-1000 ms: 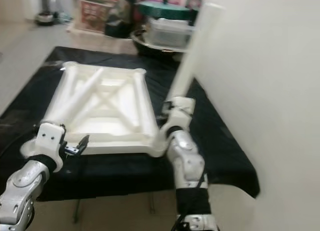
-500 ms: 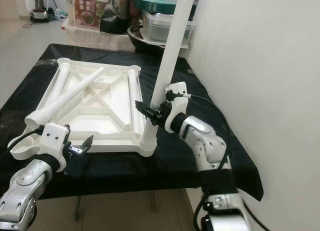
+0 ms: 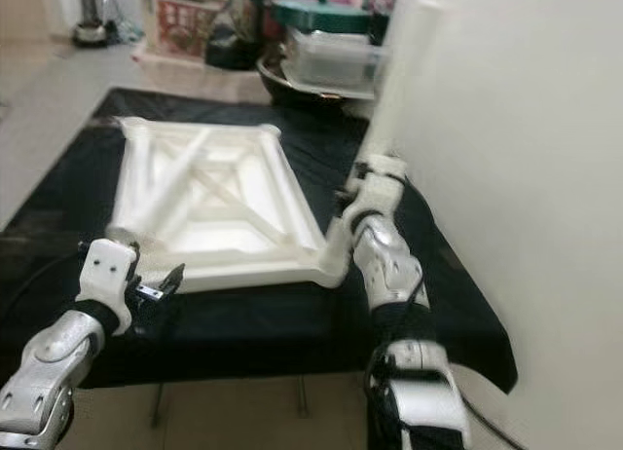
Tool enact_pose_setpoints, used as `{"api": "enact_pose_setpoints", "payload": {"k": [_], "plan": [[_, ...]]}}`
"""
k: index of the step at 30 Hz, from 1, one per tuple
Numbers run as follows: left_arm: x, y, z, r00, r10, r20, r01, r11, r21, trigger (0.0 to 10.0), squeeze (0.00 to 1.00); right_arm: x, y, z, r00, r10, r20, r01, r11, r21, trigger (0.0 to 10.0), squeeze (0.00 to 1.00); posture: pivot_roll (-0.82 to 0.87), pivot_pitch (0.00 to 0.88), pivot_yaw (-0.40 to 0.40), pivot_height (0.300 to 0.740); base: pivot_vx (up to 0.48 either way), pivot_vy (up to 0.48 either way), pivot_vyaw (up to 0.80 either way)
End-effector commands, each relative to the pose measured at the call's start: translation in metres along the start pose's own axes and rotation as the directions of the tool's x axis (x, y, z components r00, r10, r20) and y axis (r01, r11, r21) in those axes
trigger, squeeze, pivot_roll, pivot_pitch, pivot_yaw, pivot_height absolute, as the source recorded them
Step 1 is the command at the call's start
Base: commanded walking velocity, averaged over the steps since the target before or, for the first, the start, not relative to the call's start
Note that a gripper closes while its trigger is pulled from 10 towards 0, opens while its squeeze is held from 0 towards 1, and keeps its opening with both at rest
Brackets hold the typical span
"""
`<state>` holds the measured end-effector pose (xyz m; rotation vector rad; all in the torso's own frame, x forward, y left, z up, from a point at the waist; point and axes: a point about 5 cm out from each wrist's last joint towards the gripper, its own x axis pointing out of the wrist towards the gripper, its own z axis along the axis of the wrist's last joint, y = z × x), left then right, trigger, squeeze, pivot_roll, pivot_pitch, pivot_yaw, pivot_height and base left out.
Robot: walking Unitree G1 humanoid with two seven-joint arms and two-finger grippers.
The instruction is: Building children table
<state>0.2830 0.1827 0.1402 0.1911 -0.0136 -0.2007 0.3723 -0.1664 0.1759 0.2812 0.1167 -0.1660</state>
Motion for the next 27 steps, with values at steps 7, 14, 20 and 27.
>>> {"api": "enact_pose_setpoints", "payload": {"k": [7,14,20,27], "plan": [[0.000,-0.004,-0.002,1.000,-0.019,-0.008,0.019,1.000,0.001,10.0,0.00,-0.043,0.064,-0.023,0.884,0.462,-0.076,-0.462,0.887,0.016,10.0,0.00,0.13,0.000,-0.181,0.740,0.000,0.000,0.00],[0.001,-0.004,-0.002,1.000,-0.016,-0.005,0.016,1.000,-0.004,10.0,0.00,-0.039,0.062,0.014,0.682,0.731,-0.014,-0.731,0.682,-0.010,10.0,0.00,0.13,0.000,-0.188,0.740,0.000,0.000,0.00],[0.002,-0.005,-0.001,1.000,-0.017,-0.003,0.017,1.000,-0.006,10.0,0.00,-0.048,0.054,0.015,0.443,0.892,-0.091,-0.896,0.437,-0.078,10.0,0.00,0.13,0.000,-0.190,0.740,0.000,0.000,0.00],[0.002,-0.005,-0.002,1.000,-0.011,-0.004,0.011,1.000,-0.007,10.0,0.00,-0.025,0.045,-0.006,0.595,0.781,-0.189,-0.803,0.587,-0.102,0.0,0.00,0.15,0.000,-0.208,0.740,0.000,0.000,0.00]]}}
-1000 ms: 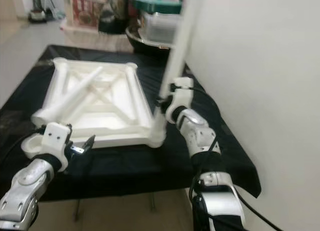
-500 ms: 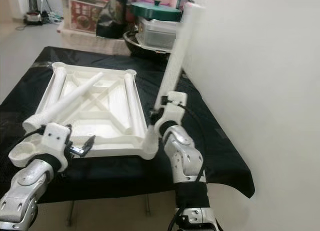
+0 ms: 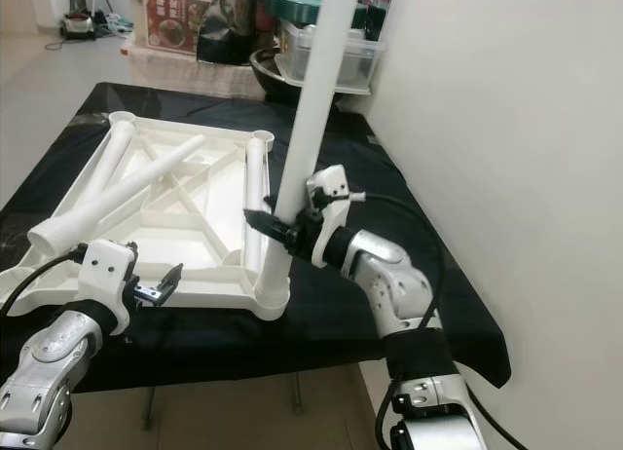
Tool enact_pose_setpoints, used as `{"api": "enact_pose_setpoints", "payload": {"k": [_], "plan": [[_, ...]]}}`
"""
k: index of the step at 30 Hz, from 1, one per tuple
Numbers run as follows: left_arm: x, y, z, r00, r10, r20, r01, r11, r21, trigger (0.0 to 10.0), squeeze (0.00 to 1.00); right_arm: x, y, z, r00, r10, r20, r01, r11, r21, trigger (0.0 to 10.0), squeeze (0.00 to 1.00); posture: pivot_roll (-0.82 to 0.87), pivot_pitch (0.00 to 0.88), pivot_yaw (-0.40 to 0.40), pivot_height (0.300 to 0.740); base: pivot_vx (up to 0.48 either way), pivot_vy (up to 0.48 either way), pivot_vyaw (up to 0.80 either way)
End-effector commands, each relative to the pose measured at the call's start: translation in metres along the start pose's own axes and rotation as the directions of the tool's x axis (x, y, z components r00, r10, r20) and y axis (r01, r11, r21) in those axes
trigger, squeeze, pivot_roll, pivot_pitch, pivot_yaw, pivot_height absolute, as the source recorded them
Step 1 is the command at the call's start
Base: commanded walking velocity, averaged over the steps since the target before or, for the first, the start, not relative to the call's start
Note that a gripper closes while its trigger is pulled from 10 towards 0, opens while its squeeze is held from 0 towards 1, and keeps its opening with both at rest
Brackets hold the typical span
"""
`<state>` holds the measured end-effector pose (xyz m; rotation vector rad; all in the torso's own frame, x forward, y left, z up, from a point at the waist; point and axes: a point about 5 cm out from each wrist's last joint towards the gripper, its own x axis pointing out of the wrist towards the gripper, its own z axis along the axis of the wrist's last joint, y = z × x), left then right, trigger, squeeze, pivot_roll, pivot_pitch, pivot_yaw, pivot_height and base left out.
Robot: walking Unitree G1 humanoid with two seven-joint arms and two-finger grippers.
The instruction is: Building children table
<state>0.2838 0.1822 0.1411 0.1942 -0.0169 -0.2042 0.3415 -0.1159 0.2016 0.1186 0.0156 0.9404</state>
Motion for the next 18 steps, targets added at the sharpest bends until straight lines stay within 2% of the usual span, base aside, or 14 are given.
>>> {"api": "enact_pose_setpoints", "payload": {"k": [1,2,3,4,5,6,8,11,12,13,14,15,17,18], "plan": [[0.001,-0.005,-0.003,1.000,-0.008,-0.007,0.008,1.000,-0.011,10.0,0.00,0.005,-0.014,-0.015,0.984,-0.161,-0.075,0.165,0.985,0.057,0.0,0.00,0.15,0.000,-0.208,0.740,0.000,0.000,0.00],[0.000,-0.005,-0.003,1.000,-0.006,-0.007,0.006,1.000,-0.011,10.0,0.00,0.005,-0.031,-0.024,0.914,-0.388,-0.119,0.398,0.914,0.082,0.0,0.00,0.15,0.000,-0.206,0.740,0.000,0.000,0.00],[0.000,-0.005,-0.003,1.000,-0.006,-0.007,0.006,1.000,-0.011,10.0,0.00,0.005,-0.031,-0.024,0.914,-0.388,-0.119,0.398,0.914,0.082,0.0,0.00,0.15,0.000,-0.206,0.740,0.000,0.000,0.00],[0.000,-0.005,-0.003,1.000,-0.004,-0.007,0.004,1.000,-0.011,10.0,0.00,-0.003,-0.049,-0.033,0.761,-0.628,-0.161,0.647,0.754,0.119,0.0,0.00,0.14,0.000,-0.199,0.740,0.000,0.000,0.00],[0.000,-0.005,-0.003,1.000,-0.004,-0.007,0.004,1.000,-0.011,10.0,0.00,-0.003,-0.049,-0.033,0.761,-0.628,-0.161,0.647,0.754,0.119,0.0,0.00,0.14,0.000,-0.199,0.740,0.000,0.000,0.00],[-0.001,-0.004,-0.002,1.000,-0.004,-0.007,0.003,1.000,-0.012,10.0,0.00,-0.019,-0.059,-0.047,0.553,-0.807,-0.204,0.833,0.534,0.147,0.0,0.00,0.14,0.000,-0.192,0.740,0.000,0.000,0.00],[-0.001,-0.005,-0.002,1.000,-0.007,-0.007,0.007,1.000,-0.011,10.0,0.00,-0.035,-0.054,-0.068,0.371,-0.890,-0.265,0.926,0.332,0.181,0.0,0.00,0.14,0.000,-0.193,0.740,0.000,0.000,0.00],[-0.001,-0.005,-0.002,1.000,-0.009,-0.008,0.009,1.000,-0.010,10.0,0.00,-0.036,-0.049,-0.071,0.357,-0.895,-0.267,0.931,0.317,0.181,0.6,0.00,0.14,0.000,-0.193,0.740,0.000,0.000,0.00],[-0.001,-0.004,-0.002,1.000,-0.011,-0.009,0.011,1.000,-0.009,10.0,0.00,-0.025,-0.038,-0.071,0.436,-0.859,-0.267,0.897,0.391,0.206,0.6,0.00,0.14,0.000,-0.192,0.740,0.000,0.000,0.00],[-0.001,-0.004,-0.002,1.000,-0.011,-0.009,0.011,1.000,-0.009,10.0,0.00,-0.025,-0.038,-0.071,0.436,-0.859,-0.267,0.897,0.391,0.206,0.6,0.00,0.14,0.000,-0.192,0.740,0.000,0.000,0.00],[-0.001,-0.004,-0.002,1.000,-0.012,-0.009,0.011,1.000,-0.010,10.0,0.00,0.000,-0.014,-0.060,0.634,-0.753,-0.177,0.769,0.591,0.243,10.0,0.00,0.14,0.000,-0.192,0.740,0.000,0.000,0.00],[-0.001,-0.004,-0.002,1.000,-0.010,-0.010,0.010,1.000,-0.011,10.0,0.00,0.010,-0.002,-0.050,0.733,-0.673,-0.093,0.669,0.690,0.277,10.0,0.00,0.14,0.000,-0.188,0.740,0.000,0.000,0.00],[-0.001,-0.004,-0.002,1.000,-0.009,-0.010,0.008,1.000,-0.011,10.0,0.00,0.018,0.007,-0.041,0.795,-0.607,-0.004,0.580,0.758,0.298,10.0,0.00,0.14,0.000,-0.188,0.740,0.000,0.000,0.00],[-0.001,-0.003,-0.002,1.000,-0.008,-0.010,0.008,1.000,-0.011,10.0,0.00,0.018,0.005,-0.039,0.785,-0.620,0.004,0.594,0.754,0.282,10.0,1.00,0.14,0.000,-0.189,0.740,0.000,0.000,0.00]]}}
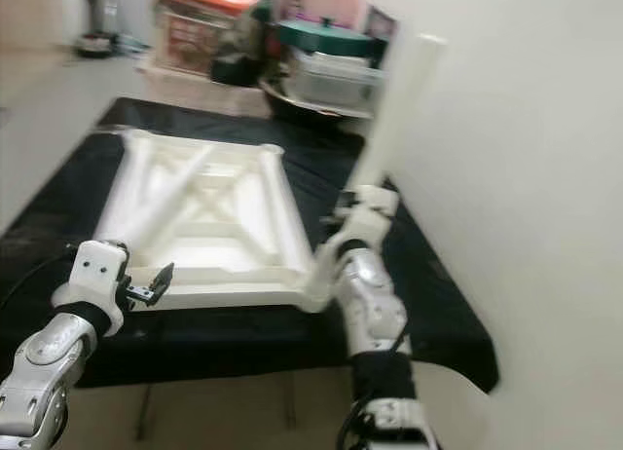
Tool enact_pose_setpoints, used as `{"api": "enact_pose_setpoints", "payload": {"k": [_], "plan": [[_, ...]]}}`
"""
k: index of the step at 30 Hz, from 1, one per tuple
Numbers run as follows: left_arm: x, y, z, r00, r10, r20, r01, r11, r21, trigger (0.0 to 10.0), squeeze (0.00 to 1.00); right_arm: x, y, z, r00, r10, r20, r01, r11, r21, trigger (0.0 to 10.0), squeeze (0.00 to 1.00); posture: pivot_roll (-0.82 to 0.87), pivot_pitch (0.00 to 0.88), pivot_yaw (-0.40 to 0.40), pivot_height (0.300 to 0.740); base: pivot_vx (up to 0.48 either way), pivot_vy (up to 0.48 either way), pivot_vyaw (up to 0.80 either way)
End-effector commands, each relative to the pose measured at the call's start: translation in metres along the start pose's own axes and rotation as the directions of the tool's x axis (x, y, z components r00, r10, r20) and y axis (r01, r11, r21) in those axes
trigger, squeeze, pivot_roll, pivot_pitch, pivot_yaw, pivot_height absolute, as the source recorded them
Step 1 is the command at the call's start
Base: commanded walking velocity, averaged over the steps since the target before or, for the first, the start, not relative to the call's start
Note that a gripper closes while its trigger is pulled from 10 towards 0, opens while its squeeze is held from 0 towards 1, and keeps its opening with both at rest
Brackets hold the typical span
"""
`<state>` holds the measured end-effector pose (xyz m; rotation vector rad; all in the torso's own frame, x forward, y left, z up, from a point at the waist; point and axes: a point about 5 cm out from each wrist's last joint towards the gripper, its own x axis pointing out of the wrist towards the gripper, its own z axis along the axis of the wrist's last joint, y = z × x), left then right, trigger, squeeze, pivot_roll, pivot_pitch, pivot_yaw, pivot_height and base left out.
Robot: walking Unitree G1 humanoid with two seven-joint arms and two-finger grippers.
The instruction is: Building children table
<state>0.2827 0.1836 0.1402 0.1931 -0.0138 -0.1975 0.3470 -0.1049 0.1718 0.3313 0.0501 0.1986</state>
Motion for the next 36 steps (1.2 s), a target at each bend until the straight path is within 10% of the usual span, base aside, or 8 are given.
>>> {"api": "enact_pose_setpoints", "payload": {"k": [1,4,5,16,17,32,34,36], "plan": [[0.000,-0.004,-0.001,1.000,-0.015,-0.007,0.015,1.000,-0.009,10.0,0.00,0.001,0.008,-0.011,0.997,0.062,-0.040,-0.059,0.996,0.060,10.0,1.00,0.14,0.000,-0.189,0.740,0.000,0.000,0.00],[0.000,-0.004,-0.001,1.000,-0.015,-0.007,0.015,1.000,-0.008,10.0,0.00,0.004,0.007,-0.003,0.993,0.112,-0.039,-0.112,0.994,0.012,10.0,0.98,0.14,0.000,-0.190,0.740,0.000,0.000,0.00],[0.000,-0.004,-0.001,1.000,-0.015,-0.008,0.015,1.000,-0.008,10.0,0.00,0.005,0.009,0.005,0.985,0.172,-0.031,-0.171,0.985,0.017,10.0,0.00,0.14,0.000,-0.190,0.740,0.000,0.000,0.00],[0.002,-0.004,-0.001,1.000,-0.019,-0.007,0.019,1.000,-0.009,10.0,0.00,-0.017,0.009,0.019,0.679,0.712,-0.178,-0.729,0.683,-0.047,10.0,0.00,0.14,0.000,-0.191,0.740,0.000,0.000,0.00],[0.002,-0.004,-0.001,1.000,-0.018,-0.007,0.018,1.000,-0.009,10.0,0.00,-0.012,0.006,0.015,0.687,0.700,-0.194,-0.718,0.695,-0.036,0.0,0.00,0.15,0.000,-0.197,0.740,0.000,0.000,0.00],[-0.001,-0.004,-0.001,1.000,-0.018,-0.009,0.018,1.000,-0.009,10.0,0.00,-0.008,-0.064,-0.035,0.901,-0.340,-0.269,0.320,0.940,-0.116,0.0,0.00,0.16,0.000,-0.197,0.740,0.000,0.000,0.00],[-0.001,-0.004,-0.001,1.000,-0.017,-0.010,0.017,1.000,-0.009,10.0,0.00,-0.010,-0.039,-0.037,0.938,-0.194,-0.286,0.179,0.981,-0.078,10.0,0.00,0.15,0.000,-0.192,0.740,0.000,0.000,0.00],[-0.001,-0.003,-0.001,1.000,-0.016,-0.010,0.016,1.000,-0.010,10.0,0.00,-0.009,-0.024,-0.029,0.966,-0.101,-0.237,0.087,0.994,-0.069,10.0,0.09,0.14,0.000,-0.186,0.740,0.000,0.000,0.00]]}}
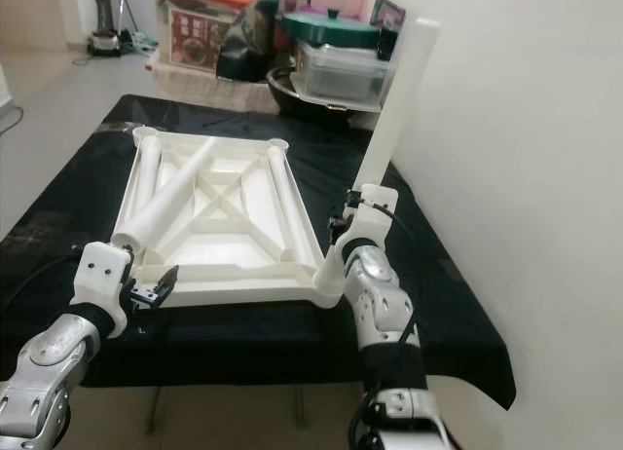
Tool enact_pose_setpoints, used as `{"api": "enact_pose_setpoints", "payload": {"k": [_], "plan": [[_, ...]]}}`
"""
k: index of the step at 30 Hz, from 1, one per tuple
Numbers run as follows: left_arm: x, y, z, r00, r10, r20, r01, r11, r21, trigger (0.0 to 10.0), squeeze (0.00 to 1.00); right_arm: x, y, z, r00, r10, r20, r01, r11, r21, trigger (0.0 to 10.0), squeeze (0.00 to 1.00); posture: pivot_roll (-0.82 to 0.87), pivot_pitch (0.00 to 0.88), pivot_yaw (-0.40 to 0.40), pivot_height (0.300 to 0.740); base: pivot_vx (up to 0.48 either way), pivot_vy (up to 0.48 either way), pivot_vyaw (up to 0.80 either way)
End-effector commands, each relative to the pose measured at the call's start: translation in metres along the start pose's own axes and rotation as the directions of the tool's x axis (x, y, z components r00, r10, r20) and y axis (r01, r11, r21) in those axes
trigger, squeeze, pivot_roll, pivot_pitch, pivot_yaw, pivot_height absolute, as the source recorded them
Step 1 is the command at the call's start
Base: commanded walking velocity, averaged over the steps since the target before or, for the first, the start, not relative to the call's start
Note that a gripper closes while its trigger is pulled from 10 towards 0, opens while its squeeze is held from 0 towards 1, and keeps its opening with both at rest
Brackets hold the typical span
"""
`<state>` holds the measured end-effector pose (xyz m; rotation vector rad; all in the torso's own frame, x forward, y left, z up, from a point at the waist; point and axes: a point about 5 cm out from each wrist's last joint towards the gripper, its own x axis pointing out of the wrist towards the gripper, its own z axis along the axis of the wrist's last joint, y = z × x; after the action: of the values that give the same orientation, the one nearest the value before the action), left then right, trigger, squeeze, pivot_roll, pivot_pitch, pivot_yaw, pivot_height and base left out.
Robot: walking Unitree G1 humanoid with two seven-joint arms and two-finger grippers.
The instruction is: Building children table
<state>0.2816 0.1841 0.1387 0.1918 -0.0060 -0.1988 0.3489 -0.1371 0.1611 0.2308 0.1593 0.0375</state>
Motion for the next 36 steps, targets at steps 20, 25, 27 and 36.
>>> {"api": "enact_pose_setpoints", "payload": {"k": [20,25,27,36], "plan": [[0.004,-0.006,-0.001,1.000,-0.011,-0.001,0.011,1.000,-0.014,10.0,0.00,-0.047,0.064,-0.006,0.489,0.866,-0.108,-0.872,0.486,-0.055,10.0,0.00,0.15,0.000,-0.206,0.740,0.000,0.000,0.00],[0.003,-0.006,-0.002,1.000,-0.010,-0.002,0.010,1.000,-0.014,10.0,0.00,-0.025,0.055,-0.013,0.661,0.740,-0.129,-0.749,0.661,-0.048,0.0,0.00,0.16,0.000,-0.206,0.740,0.000,0.000,0.00],[0.002,-0.006,-0.002,1.000,-0.011,-0.002,0.011,1.000,-0.014,10.0,0.00,0.001,0.024,-0.016,0.910,0.389,-0.142,-0.397,0.917,-0.038,0.0,0.00,0.15,0.000,-0.203,0.740,0.000,0.000,0.00],[0.001,-0.006,-0.001,1.000,-0.009,0.001,0.009,1.000,-0.016,10.0,0.00,-0.003,-0.014,-0.025,0.984,-0.118,-0.137,0.115,0.993,-0.029,0.0,0.00,0.15,0.000,-0.199,0.740,0.000,0.000,0.00]]}}
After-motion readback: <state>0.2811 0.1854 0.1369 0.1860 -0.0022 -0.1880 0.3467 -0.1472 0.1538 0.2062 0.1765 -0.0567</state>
